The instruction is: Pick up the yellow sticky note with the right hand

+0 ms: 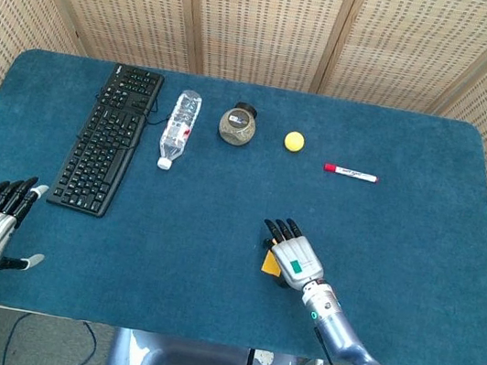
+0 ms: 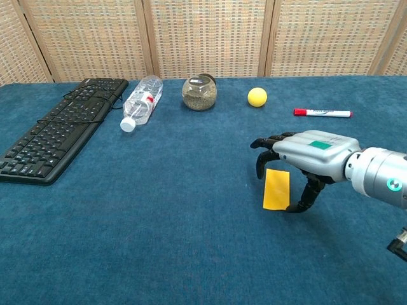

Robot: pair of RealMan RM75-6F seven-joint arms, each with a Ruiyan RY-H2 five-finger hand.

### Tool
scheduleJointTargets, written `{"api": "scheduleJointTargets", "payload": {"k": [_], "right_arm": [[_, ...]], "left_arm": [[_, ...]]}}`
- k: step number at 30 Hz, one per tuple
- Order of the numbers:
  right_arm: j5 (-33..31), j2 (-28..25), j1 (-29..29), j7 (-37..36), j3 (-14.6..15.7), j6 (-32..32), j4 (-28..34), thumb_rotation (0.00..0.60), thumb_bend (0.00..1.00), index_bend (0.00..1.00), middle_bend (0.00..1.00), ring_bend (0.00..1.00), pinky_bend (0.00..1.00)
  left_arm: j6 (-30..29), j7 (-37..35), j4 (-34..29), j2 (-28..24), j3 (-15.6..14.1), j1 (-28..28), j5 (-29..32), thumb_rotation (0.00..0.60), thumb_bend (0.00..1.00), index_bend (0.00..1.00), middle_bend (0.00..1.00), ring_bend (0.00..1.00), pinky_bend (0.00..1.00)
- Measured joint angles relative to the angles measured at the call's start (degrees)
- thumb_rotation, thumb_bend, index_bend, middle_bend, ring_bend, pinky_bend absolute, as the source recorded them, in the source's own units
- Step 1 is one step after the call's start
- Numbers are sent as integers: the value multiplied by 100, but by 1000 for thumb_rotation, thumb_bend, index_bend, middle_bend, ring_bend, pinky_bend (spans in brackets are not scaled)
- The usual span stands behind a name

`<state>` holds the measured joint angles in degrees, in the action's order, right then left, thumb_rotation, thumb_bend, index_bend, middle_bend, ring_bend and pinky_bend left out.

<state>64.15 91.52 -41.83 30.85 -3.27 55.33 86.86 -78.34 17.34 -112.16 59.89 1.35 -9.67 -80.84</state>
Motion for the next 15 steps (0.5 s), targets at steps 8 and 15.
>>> {"api": "scheduleJointTargets", "payload": {"k": [8, 15], "right_arm": [[-5, 295, 69, 86, 7, 94, -215, 600, 160, 358, 0, 0, 0], [25, 402, 102, -31, -37, 82, -346, 600, 161, 367, 0, 0, 0]], "left_arm": [[-1, -28, 2, -13, -5, -2, -2, 600, 0, 0, 0, 0, 0], [6, -31, 2, -15, -16, -6, -7, 600, 0, 0, 0, 0, 0]]}}
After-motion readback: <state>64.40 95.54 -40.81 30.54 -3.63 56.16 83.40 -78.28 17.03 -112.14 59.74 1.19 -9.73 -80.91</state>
